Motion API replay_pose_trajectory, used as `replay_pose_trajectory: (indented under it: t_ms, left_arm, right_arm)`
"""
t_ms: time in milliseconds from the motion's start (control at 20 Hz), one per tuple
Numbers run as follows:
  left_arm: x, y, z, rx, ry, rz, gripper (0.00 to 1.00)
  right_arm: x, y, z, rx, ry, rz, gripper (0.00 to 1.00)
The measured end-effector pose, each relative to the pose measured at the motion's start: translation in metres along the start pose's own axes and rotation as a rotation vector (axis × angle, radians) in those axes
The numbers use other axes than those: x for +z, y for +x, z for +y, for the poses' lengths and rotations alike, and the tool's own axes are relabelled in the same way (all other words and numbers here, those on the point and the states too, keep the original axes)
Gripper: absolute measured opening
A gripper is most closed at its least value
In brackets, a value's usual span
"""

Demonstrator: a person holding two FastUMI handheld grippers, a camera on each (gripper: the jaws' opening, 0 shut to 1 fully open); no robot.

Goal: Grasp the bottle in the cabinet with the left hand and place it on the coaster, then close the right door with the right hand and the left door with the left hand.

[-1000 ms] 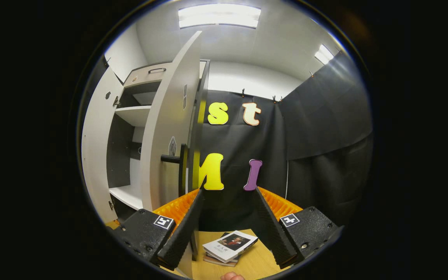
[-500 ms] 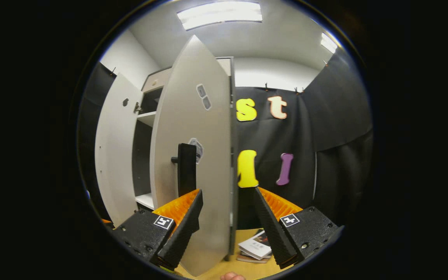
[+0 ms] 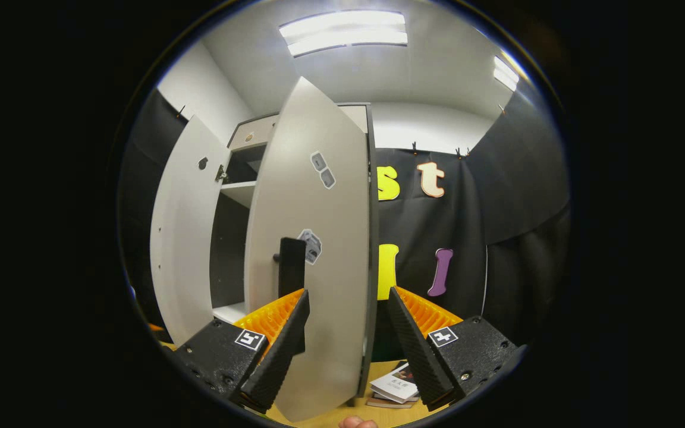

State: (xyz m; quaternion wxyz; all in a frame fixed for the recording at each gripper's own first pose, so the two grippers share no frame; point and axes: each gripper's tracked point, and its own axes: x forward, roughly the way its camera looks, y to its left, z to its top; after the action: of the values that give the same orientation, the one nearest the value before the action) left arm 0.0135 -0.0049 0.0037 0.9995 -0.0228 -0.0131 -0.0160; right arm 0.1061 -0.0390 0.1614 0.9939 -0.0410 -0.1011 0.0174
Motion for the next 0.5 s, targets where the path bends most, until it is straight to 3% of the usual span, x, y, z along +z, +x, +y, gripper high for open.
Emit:
replay_pose_trajectory:
  t_ms: [150, 200, 400, 500]
  left_arm:
    - [0.015, -0.001, 0.015, 0.029, 0.003, -0.02, 0.99]
    - [0.017, -0.001, 0.019, 0.039, -0.003, -0.027, 0.94]
    - [0.013, -0.005, 0.028, 0.067, -0.029, -0.002, 1.0]
    - [0.015, -0.008, 0.043, 0.102, -0.036, -0.002, 0.95]
  right_arm:
    - [-0.024, -0.026, 0.011, 0.003, 0.031, 0.019, 0.82]
    - [-0.035, -0.034, 0.013, -0.005, 0.036, 0.035, 0.82]
    - [-0.077, -0.071, 0.018, -0.067, 0.014, 0.074, 0.82]
    - [-0.096, -0.087, 0.022, -0.085, 0.02, 0.074, 0.82]
